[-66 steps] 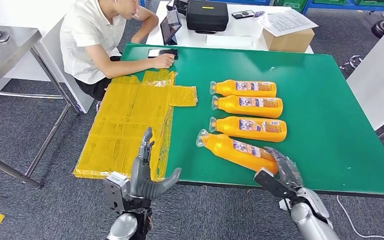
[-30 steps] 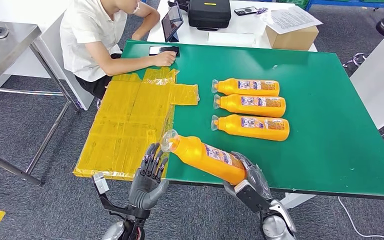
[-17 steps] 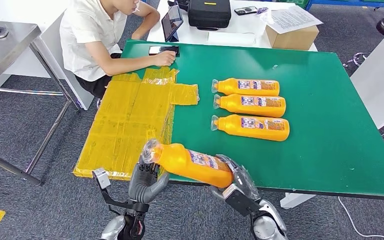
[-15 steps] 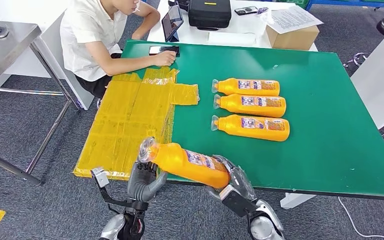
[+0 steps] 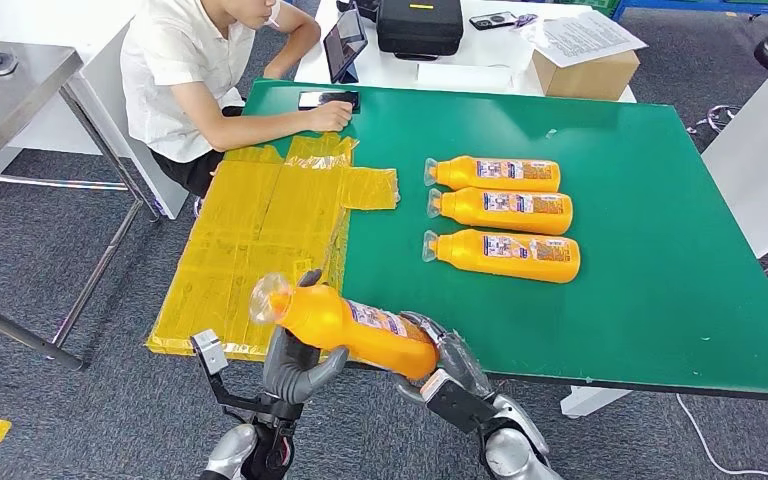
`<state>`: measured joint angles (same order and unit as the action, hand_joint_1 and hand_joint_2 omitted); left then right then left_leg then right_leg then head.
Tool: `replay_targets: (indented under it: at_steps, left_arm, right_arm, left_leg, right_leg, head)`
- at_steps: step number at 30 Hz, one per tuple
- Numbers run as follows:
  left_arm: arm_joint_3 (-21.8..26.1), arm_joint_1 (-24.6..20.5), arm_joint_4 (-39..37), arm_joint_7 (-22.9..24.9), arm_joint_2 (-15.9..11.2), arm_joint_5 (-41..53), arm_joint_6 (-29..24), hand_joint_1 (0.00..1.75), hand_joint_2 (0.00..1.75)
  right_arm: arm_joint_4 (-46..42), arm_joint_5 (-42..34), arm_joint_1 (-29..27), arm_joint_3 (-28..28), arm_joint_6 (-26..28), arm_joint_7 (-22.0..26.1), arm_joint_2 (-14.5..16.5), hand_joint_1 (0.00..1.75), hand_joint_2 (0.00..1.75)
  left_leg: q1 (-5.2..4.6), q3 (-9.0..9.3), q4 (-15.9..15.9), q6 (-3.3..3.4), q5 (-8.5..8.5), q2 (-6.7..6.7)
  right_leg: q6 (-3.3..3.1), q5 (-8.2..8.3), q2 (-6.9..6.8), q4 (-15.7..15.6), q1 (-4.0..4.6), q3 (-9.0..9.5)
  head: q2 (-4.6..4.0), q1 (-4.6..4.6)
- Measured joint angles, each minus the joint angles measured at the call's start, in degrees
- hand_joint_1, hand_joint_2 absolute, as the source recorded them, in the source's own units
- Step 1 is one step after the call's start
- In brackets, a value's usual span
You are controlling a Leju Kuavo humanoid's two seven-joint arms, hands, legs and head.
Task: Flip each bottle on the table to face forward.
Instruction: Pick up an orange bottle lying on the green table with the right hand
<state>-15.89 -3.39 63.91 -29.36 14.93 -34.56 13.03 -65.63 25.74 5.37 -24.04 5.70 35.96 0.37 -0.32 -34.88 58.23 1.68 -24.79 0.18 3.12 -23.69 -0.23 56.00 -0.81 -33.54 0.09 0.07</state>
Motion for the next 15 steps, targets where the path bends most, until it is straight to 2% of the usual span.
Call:
replay_targets:
  at_steps: [6, 8, 12, 15]
  left_arm:
    - [-0.45, 0.01, 0.0, 0.36, 0.0, -0.74, 2.42, 0.0, 1.75]
    - [-0.46, -0.03, -0.03, 0.37, 0.0, -0.73, 2.28, 0.05, 1.75]
    - [-0.47, -0.42, -0.15, 0.33, 0.02, -0.37, 1.68, 1.75, 1.75]
    - [-0.46, -0.86, -0.15, 0.2, 0.13, -0.28, 1.09, 1.75, 1.75]
  right_arm:
    - [0.92, 0.01, 0.43, -0.61, -0.27, 0.1, 0.26, 1.75, 1.75]
    - [1.18, 0.31, 0.56, -0.95, -0.27, 0.17, 0.35, 1.75, 1.75]
    - [1.84, 1.1, 0.9, -1.99, -0.15, 0.28, 0.77, 1.71, 1.75]
    - [2.45, 1.17, 1.04, -2.62, -0.11, 0.28, 1.1, 1.61, 1.75]
  left_leg:
    - [0.0, -0.02, 0.0, 0.0, 0.0, 0.0]
    - [0.0, -0.02, 0.0, 0.0, 0.0, 0.0]
    - [0.0, -0.02, 0.0, 0.0, 0.0, -0.01]
    - [0.0, -0.02, 0.0, 0.0, 0.01, -0.01]
  right_leg:
    - [0.0, 0.0, 0.0, 0.0, 0.0, -0.01]
    - [0.0, 0.0, 0.0, 0.0, 0.0, -0.02]
    - [0.0, 0.0, 0.0, 0.0, 0.0, -0.02]
    - [0.0, 0.0, 0.0, 0.0, 0.0, -0.02]
  head:
    - [0.0, 0.02]
    - [0.0, 0.01]
    - [0.0, 0.0]
    - [0.0, 0.0]
